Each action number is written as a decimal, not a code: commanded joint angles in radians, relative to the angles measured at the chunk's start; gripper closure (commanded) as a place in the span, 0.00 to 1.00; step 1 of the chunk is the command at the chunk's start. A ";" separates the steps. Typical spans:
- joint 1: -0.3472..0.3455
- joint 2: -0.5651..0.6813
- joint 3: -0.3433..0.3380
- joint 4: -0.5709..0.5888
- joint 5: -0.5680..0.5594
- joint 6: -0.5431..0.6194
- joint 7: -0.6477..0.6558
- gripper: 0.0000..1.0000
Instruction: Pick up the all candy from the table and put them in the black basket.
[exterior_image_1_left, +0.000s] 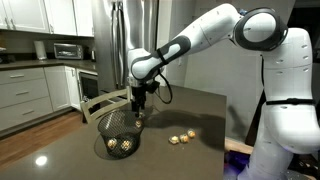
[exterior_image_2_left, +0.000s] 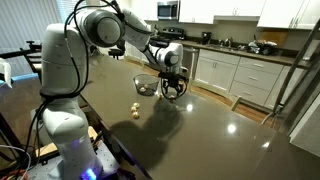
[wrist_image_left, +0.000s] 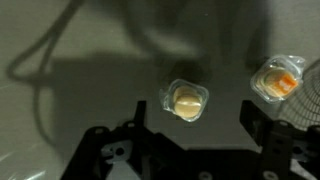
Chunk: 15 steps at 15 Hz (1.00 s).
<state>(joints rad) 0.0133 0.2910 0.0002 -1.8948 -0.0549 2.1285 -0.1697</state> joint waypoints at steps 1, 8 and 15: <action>-0.013 0.028 0.004 0.032 0.003 0.010 0.003 0.36; -0.013 0.032 0.002 0.033 0.002 0.009 0.005 0.82; 0.003 -0.042 0.007 0.016 -0.018 -0.040 0.009 0.94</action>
<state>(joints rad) 0.0156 0.2990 -0.0020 -1.8637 -0.0564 2.1226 -0.1695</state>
